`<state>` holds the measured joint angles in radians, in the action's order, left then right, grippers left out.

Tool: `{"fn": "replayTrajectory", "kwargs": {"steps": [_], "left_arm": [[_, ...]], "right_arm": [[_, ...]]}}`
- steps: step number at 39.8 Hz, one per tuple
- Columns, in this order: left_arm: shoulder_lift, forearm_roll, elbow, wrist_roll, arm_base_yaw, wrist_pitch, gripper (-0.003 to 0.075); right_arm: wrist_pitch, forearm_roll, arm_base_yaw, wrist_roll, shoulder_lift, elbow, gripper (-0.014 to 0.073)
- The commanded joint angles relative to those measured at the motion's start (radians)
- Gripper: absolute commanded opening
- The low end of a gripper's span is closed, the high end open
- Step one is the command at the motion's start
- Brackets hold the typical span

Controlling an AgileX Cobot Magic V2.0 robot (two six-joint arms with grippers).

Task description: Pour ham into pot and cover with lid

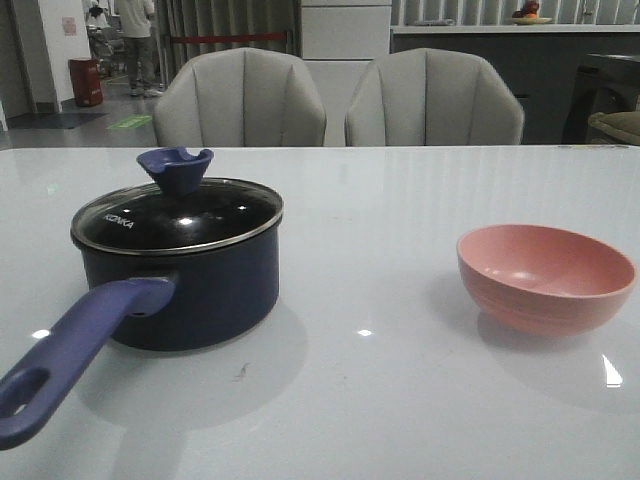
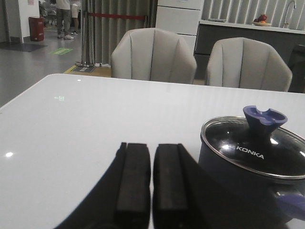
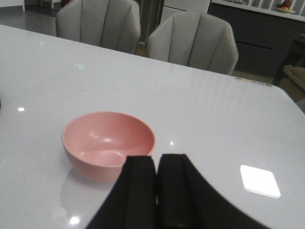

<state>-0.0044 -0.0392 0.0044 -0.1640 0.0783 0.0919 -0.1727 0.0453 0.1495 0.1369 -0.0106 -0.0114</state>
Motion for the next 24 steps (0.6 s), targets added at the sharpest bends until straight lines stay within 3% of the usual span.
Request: {"fn": "replayTrajectory", "kwargs": {"steps": [1, 7, 24], "left_arm": [[-0.019, 0.000, 0.022, -0.009, -0.002, -0.074, 0.0130], [-0.019, 0.000, 0.022, -0.009, -0.002, -0.074, 0.0130], [-0.019, 0.000, 0.022, -0.009, -0.002, -0.074, 0.0130]], "right_arm": [[0.133, -0.055, -0.005, -0.094, -0.015, -0.002, 0.0145], [0.205, -0.106, -0.005, -0.206, -0.017, 0.034, 0.0145], [0.202, -0.103, -0.007, -0.247, -0.018, 0.034, 0.0145]]}}
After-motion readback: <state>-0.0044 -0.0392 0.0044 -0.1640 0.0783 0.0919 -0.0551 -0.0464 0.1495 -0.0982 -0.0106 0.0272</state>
